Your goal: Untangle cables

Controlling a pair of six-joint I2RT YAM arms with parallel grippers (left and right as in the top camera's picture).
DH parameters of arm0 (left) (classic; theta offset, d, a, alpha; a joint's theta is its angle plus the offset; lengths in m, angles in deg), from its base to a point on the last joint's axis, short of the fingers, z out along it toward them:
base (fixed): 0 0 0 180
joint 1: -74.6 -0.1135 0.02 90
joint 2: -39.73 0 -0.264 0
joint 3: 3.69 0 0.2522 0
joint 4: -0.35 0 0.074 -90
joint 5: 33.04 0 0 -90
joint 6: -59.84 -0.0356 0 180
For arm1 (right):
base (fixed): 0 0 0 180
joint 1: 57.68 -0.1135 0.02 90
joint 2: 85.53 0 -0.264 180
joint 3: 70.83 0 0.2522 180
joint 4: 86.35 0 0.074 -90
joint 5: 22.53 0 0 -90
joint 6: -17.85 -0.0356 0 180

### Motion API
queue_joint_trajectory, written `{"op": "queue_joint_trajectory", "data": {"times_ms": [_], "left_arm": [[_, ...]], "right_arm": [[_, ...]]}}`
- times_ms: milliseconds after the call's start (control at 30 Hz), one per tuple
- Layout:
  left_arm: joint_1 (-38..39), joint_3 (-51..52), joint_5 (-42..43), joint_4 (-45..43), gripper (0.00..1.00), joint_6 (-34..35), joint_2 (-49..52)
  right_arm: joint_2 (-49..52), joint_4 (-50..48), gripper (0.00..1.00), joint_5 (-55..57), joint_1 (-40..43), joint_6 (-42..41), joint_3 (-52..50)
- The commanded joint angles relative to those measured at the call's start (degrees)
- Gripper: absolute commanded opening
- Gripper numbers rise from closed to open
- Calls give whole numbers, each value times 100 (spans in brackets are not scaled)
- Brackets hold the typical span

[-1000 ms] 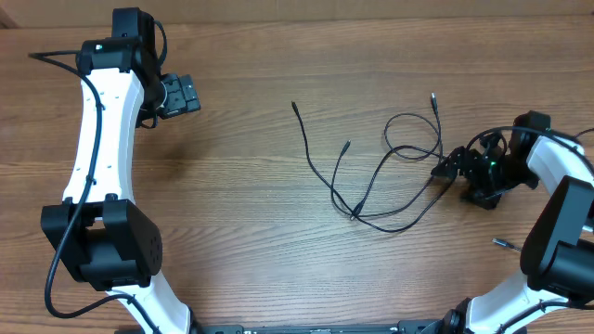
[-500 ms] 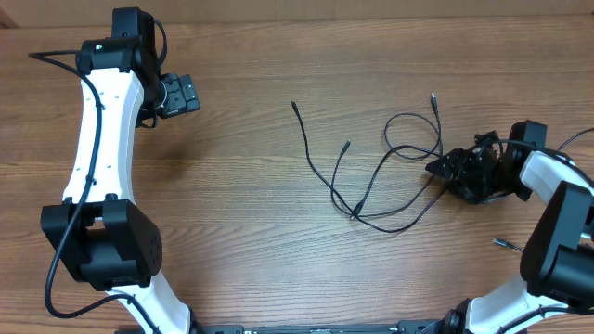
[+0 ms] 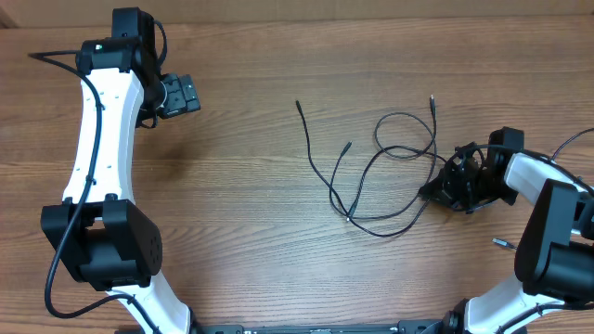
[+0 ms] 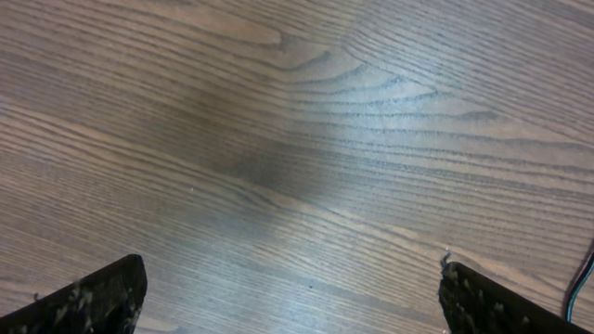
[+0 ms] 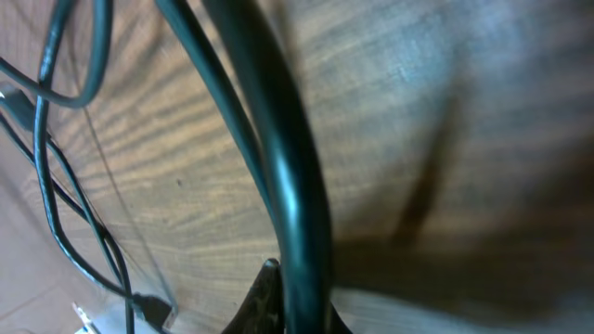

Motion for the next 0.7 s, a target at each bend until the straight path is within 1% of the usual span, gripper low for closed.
{"op": "queue_joint_trajectory", "data": {"times_ms": [0,133,267,433,500,567,667], "left_arm": [[26,-63,-31,-9,100,52,72],[26,-66,-31,-9,100,52,72],[26,-63,-31,-9,100,52,72],[26,-63,-31,-9,100,52,72],[26,-63,-31,-9,100,52,72],[26,-66,-31,-9,100,52,72],[26,-66,-31,-9,100,52,72]], "right_arm": [[-389,603,4,267,-37,28,822],[-874,1534,4,304,-39,31,1873],[-1069,2197,4,304,-39,28,2846],[-1121,2970,4,299,-66,-2,4695],[-1121,3045,4,302,-149,-289,5713],[-1121,2944,4,297,-256,-533,6446],[-1121,2522,4,299,-501,-1043,7541]]}}
